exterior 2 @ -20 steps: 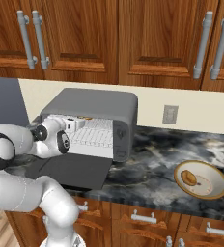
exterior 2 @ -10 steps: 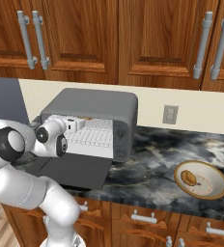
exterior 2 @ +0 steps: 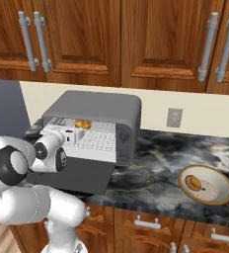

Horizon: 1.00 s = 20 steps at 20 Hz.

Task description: Pick up the heated bread from the toaster oven and place it in the bowl. Then move the bread bowl to the dining counter.

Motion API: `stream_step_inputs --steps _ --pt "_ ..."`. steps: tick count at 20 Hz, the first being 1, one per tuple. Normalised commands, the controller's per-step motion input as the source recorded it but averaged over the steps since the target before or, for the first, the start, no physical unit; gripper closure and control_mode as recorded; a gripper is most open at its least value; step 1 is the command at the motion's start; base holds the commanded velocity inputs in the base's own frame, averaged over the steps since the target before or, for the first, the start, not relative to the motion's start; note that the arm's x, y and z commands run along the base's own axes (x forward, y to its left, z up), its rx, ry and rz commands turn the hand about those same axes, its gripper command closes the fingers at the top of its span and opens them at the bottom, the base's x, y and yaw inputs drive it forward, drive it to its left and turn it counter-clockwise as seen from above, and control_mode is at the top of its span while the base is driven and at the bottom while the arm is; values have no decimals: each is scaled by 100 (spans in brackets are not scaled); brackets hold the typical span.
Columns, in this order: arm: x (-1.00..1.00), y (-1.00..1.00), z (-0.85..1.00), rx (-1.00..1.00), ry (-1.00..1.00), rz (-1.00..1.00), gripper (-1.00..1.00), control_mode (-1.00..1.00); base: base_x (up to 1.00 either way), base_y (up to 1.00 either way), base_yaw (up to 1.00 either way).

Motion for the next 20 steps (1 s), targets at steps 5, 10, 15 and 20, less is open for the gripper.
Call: stream_step_inputs --steps 5,10,15,20 --pt "-100 -20 15 0 99 -6 -100 -100 0 0 0" --pt "-100 -30 4 0 100 -6 -100 -100 0 0 0" --pt "-100 -33 -5 -3 100 -8 -100 -100 0 0 0" --pt "-100 -44 -10 -5 100 -4 -100 -100 0 0 0"
